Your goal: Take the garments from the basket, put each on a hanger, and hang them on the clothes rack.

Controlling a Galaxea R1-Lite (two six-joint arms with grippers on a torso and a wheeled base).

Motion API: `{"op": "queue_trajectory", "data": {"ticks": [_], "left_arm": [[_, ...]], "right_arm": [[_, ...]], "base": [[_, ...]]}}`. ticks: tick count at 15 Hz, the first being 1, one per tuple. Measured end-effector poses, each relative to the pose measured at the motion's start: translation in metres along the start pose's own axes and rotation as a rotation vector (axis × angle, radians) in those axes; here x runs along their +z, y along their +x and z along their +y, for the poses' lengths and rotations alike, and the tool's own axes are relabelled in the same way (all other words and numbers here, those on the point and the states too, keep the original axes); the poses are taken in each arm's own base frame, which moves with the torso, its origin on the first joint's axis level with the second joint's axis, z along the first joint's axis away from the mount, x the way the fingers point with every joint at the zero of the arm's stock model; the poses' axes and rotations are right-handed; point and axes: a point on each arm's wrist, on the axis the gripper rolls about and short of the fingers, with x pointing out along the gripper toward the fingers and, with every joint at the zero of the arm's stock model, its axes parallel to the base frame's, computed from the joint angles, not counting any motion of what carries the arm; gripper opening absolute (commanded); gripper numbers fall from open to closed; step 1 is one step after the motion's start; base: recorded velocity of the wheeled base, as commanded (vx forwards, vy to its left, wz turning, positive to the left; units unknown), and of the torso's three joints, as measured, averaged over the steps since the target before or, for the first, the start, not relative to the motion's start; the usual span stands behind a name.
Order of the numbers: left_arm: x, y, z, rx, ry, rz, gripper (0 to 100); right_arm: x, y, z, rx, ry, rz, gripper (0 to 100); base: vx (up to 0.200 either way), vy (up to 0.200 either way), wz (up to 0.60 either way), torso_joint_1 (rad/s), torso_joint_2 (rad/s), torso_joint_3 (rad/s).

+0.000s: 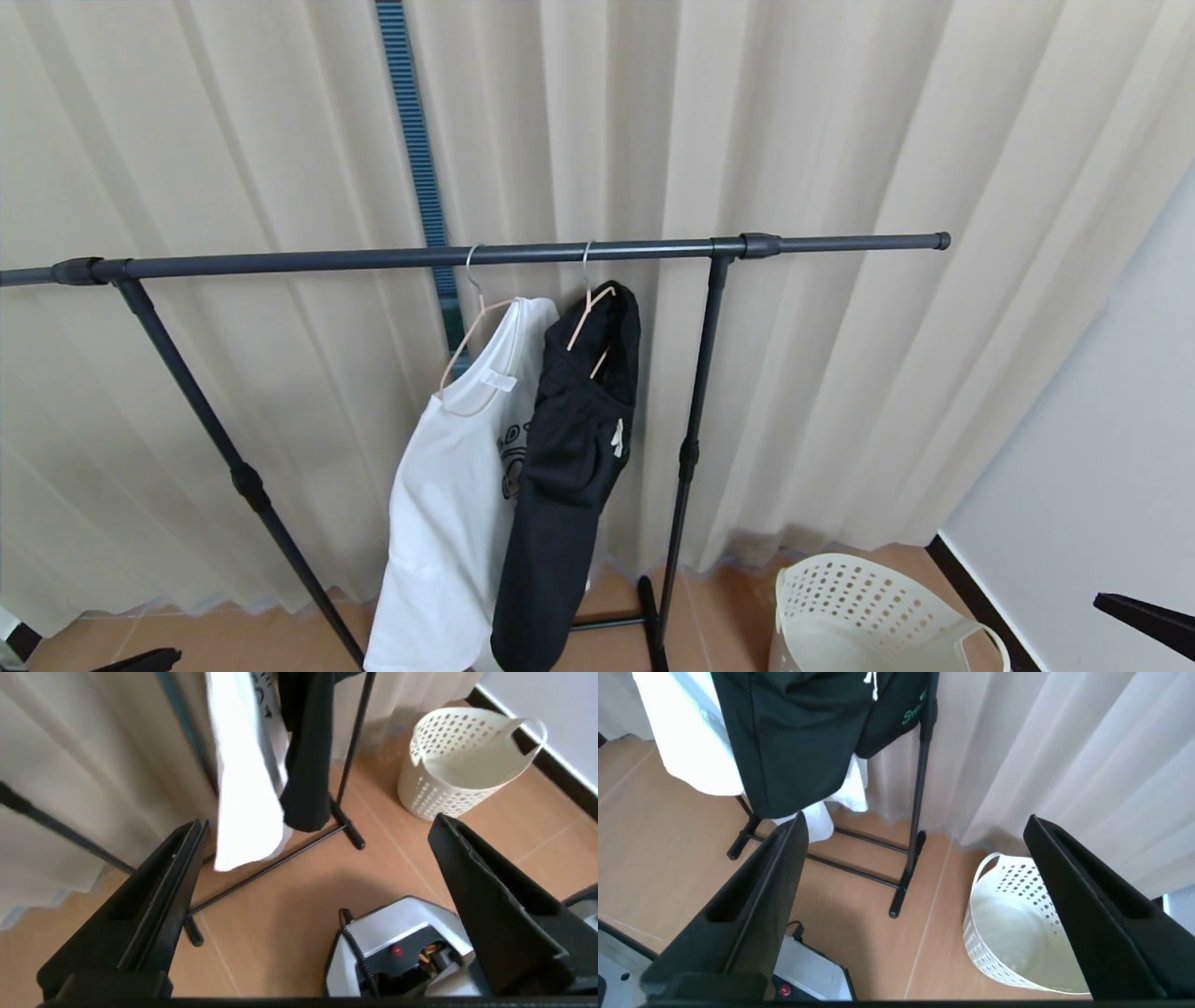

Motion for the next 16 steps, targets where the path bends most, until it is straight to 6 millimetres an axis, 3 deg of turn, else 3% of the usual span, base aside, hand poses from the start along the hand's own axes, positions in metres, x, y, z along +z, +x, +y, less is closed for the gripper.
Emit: {"op": "queue_trajectory", "data": {"ticks": [5,9,13,16], "left_arm": [[-0.026,-0.017,0.014,0.321,-0.119,-0.091,100],[-0.053,-0.038,0.011,0.442,-0.106,-0.304,100],[-0.062,-0.043,0.004,0.615,-0.129,-0.367,100],[-0.067,-0.042,-0.002,0.445,-0.116,-0.422,100]], "right_arm": [[-0.015,-0.012,0.000,-0.008,-0.001,-0.021,100],[-0.028,-0.019,0.000,-0.018,0.001,-0.005,100],[-0.051,-0.036,0.000,-0.064,0.011,-0.007,100],[-0.058,-0.046,0.002,-0.189,-0.015,-0.105,100]], "base": [[0.000,0.000,0.00,0.000,0.00,0.000],[0.000,0.000,0.00,0.000,0.00,0.000],[0.000,0.000,0.00,0.000,0.00,0.000],[0.000,0.000,0.00,0.000,0.00,0.000]]}}
